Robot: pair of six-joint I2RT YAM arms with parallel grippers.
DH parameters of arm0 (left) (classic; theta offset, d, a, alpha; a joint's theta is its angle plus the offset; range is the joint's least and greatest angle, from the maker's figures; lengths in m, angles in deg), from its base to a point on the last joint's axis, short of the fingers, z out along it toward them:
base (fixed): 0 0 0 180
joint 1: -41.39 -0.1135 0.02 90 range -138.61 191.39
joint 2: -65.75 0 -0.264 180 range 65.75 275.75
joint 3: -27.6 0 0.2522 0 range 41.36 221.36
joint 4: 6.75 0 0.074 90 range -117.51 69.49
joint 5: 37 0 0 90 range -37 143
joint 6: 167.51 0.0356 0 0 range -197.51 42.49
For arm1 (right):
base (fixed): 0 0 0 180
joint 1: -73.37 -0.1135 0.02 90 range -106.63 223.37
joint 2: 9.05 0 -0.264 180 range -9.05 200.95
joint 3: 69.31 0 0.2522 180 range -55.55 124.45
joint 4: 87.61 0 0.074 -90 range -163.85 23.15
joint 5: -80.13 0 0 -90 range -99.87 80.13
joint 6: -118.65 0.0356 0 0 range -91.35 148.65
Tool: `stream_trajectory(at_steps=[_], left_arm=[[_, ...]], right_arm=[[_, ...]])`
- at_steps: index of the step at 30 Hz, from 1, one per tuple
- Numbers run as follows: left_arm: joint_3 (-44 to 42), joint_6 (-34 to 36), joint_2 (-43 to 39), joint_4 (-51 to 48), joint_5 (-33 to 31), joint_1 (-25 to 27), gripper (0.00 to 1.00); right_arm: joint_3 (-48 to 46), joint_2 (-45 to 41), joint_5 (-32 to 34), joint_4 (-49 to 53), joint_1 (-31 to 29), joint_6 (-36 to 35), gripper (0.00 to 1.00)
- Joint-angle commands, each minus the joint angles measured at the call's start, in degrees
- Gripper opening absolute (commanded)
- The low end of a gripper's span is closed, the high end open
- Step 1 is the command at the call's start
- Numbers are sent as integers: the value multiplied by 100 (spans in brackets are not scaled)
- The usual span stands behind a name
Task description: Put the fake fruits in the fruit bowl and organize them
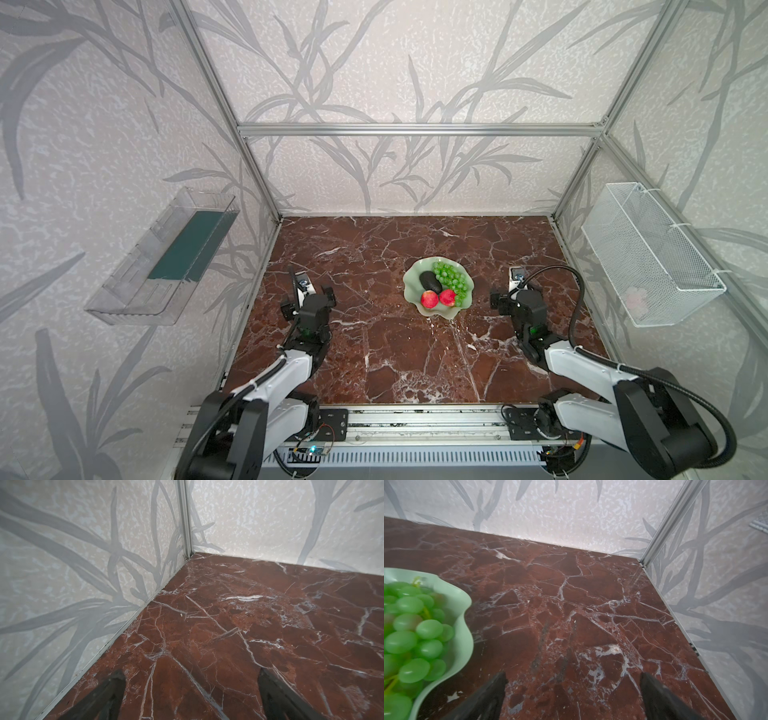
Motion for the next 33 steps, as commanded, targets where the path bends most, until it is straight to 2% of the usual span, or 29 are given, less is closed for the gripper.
stream_trajectory(at_steps=[1,3,4,6,8,9,10,11,12,13,14,16,17,20,22,24,30,33], left_arm=[[187,384,712,1005,567,-222,99],[360,286,1011,1096,1096,-426,99],[514,348,1151,1039,1132,-466,99],[637,250,1471,965,1335,-607,99],[426,349,2309,2409,1325,-710,99],[401,357,2274,2491,1336,-694,99],[553,183,1912,1576,1369,-711,99],[682,51,1848,1154,1167,-713,99],[677,77,2029,1478,950,-734,99],[480,156,2224,2180,1002,-742,99],[464,180,2228,2303,1000,-744,99],[623,27,1985,1520,1029,-749,99],[624,40,1989,1506,1020,-748,99],[467,209,2234,2275,1023,-720,99],[567,135,2094,1819,1034,-709,99],[498,249,2212,2148,1103,-709,99],[532,210,2187,2044,1066,-713,99],[308,260,2197,2487,1178,-706,99]], right_arm=[[-84,697,484,-1649,114,-346,99],[-117,1156,598,-2386,100,-643,99],[-94,1331,591,-2607,133,-679,99],[-2,1583,328,-2447,213,-539,99],[-47,1849,188,-2904,225,-692,99],[-55,1680,30,-2607,286,-539,99],[-55,1610,-246,-2456,396,-451,99],[-49,1652,-477,-2460,489,-403,99],[-15,1794,-758,-2455,567,-367,99],[54,2068,-910,-2683,587,-477,99],[63,2185,-941,-2866,578,-564,99],[174,1827,-933,-2045,602,-395,99],[190,1806,-937,-1978,602,-385,99],[29,2150,-860,-2855,560,-531,99],[32,2051,-815,-2663,557,-462,99],[26,2116,-798,-2781,559,-508,99],[25,2110,-781,-2784,559,-502,99],[15,2109,-782,-2791,559,-501,99]])
